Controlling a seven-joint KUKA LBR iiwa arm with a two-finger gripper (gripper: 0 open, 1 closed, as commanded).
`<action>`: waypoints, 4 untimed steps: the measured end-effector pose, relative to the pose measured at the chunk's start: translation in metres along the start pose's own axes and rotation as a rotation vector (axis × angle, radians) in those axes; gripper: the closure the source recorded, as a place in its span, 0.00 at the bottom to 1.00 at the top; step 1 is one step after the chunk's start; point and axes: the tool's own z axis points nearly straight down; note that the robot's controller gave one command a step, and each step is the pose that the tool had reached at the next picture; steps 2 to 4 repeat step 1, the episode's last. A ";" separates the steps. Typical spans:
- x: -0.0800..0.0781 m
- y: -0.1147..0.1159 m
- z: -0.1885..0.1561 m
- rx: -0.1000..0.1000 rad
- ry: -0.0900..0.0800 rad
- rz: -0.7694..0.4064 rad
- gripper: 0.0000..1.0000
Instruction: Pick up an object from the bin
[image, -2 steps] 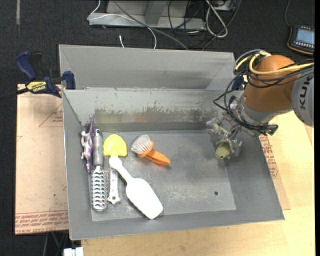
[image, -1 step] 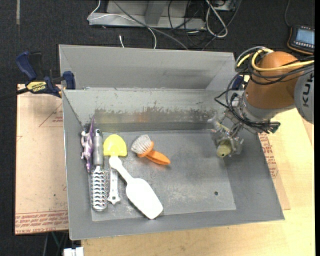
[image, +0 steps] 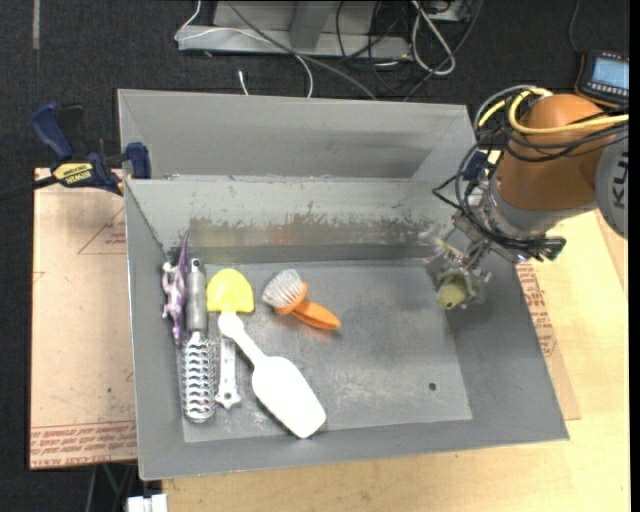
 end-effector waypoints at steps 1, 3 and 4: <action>-0.001 0.002 -0.023 -0.005 0.001 0.002 1.00; -0.001 0.002 -0.023 -0.005 0.001 0.002 1.00; -0.001 0.002 -0.023 -0.005 0.001 0.002 1.00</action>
Offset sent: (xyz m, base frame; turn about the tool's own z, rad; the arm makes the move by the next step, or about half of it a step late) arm -0.0011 0.0009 0.0179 0.0012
